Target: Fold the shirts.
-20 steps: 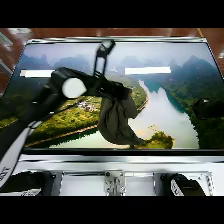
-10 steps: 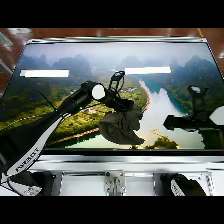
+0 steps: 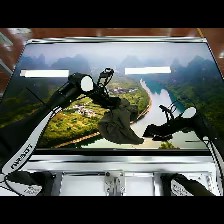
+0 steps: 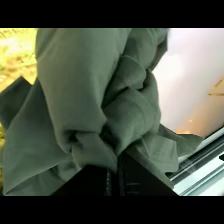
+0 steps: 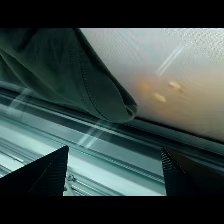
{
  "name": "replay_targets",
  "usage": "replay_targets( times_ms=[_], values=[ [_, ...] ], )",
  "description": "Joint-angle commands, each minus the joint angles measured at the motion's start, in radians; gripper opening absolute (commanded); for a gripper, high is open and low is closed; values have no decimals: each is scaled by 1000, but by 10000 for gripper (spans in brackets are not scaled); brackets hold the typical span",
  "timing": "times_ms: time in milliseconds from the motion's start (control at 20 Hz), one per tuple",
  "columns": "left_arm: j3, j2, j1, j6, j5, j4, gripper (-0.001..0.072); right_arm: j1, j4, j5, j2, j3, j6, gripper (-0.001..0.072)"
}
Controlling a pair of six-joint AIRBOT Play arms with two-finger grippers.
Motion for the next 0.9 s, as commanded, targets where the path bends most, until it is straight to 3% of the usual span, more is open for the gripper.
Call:
replay_targets(
  times_ms=[0, 350, 400, 500, 550, 700, 850],
  values=[
    [0, -2, 3, 2, -21, 37, 39, 8, 87, -1, -95, -8, -46, 697],
    [0, -2, 7, 2, -21, 37, 39, 240, 87, -193, -168, -8, 0, 692],
    [0, -2, 7, 2, -20, 37, 39, 257, 87, -208, -175, -8, 20, 589],
    [0, -2, 7, 2, -18, 37, 38, 281, 87, -246, -179, -8, 57, 169],
    [0, 0, 7, 2, -19, 42, 38, 280, 98, -247, -179, -8, 60, 63],
    [0, 44, 8, 2, -19, 163, 37, 277, 47, -223, -116, 1, 23, 62],
    [3, 195, 13, 2, -19, 304, 37, 277, -116, -153, 73, 93, -31, 62]
  ],
)
